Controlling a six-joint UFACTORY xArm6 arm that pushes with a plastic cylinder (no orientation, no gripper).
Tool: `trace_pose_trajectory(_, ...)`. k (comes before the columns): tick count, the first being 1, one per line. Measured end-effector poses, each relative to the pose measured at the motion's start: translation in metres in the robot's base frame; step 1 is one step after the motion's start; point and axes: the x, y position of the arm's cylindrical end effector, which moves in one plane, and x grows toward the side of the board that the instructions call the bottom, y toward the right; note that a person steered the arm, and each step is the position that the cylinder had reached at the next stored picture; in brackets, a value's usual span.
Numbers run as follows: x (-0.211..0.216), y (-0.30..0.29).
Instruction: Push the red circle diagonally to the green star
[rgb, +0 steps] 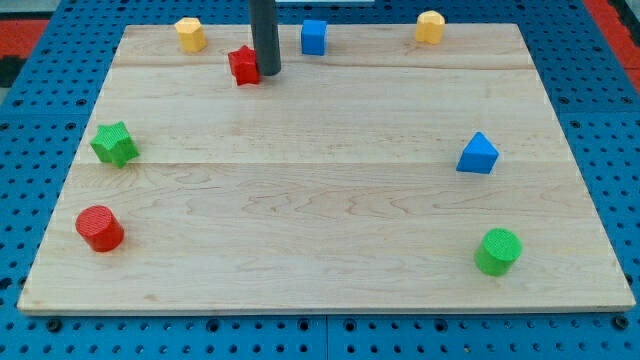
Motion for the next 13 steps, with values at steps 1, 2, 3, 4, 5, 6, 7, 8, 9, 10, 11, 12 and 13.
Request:
trace_pose_trajectory(1,-0.011,-0.045)
trace_pose_trajectory(2,-0.019,-0.040)
trace_pose_trajectory(3,0.025,-0.024)
trace_pose_trajectory(4,0.118,-0.012)
trace_pose_trajectory(5,0.222,-0.020)
trace_pose_trajectory(6,0.304,-0.066)
trace_pose_trajectory(7,0.322,-0.194)
trace_pose_trajectory(8,0.294,-0.220)
trace_pose_trajectory(9,0.278,-0.178)
trace_pose_trajectory(10,0.267,-0.152)
trace_pose_trajectory(11,0.267,-0.110)
trace_pose_trajectory(12,0.268,-0.073)
trace_pose_trajectory(13,0.248,-0.072)
